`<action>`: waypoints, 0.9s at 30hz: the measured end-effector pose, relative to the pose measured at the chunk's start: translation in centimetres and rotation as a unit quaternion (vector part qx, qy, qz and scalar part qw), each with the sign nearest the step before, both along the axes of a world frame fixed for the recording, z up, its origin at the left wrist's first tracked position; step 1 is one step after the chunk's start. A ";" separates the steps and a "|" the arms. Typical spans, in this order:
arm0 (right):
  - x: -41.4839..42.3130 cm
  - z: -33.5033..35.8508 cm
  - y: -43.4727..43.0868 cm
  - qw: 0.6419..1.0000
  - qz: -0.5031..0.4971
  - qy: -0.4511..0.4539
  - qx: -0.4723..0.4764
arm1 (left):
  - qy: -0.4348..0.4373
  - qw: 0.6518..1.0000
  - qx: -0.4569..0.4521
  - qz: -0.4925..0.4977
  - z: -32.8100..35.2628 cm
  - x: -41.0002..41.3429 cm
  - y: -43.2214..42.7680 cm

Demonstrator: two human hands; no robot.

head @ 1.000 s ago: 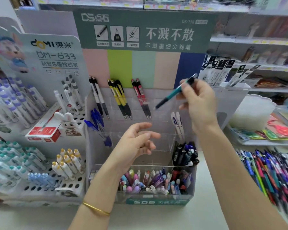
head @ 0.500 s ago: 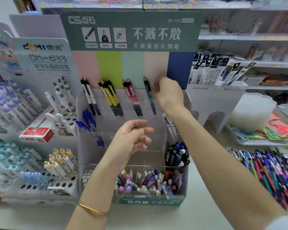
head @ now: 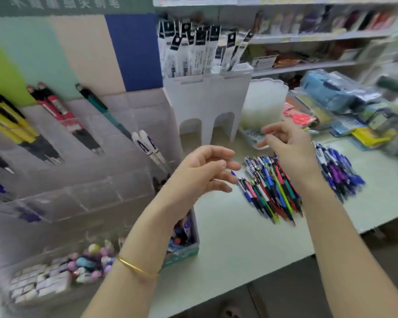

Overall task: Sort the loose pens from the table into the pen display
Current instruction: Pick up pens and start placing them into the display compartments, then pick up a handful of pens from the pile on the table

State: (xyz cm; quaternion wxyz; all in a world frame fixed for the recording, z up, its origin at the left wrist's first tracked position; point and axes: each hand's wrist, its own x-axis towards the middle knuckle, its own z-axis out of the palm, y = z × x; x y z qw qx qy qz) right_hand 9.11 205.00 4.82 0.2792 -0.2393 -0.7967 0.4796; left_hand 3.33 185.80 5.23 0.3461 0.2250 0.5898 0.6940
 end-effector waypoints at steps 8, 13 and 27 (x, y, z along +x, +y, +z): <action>3.7 -8.4 10.2 0.988 -0.018 -0.138 -0.066 | 0.022 0.967 -0.245 0.064 -11.7 1.2 11.7; 3.5 -11.0 14.1 0.978 0.054 -0.170 -0.106 | 0.089 0.899 -0.405 0.140 -17.7 2.7 17.7; 1.5 -13.3 16.9 0.971 0.139 -0.157 -0.112 | 0.267 0.766 -0.553 0.190 -22.6 5.4 22.8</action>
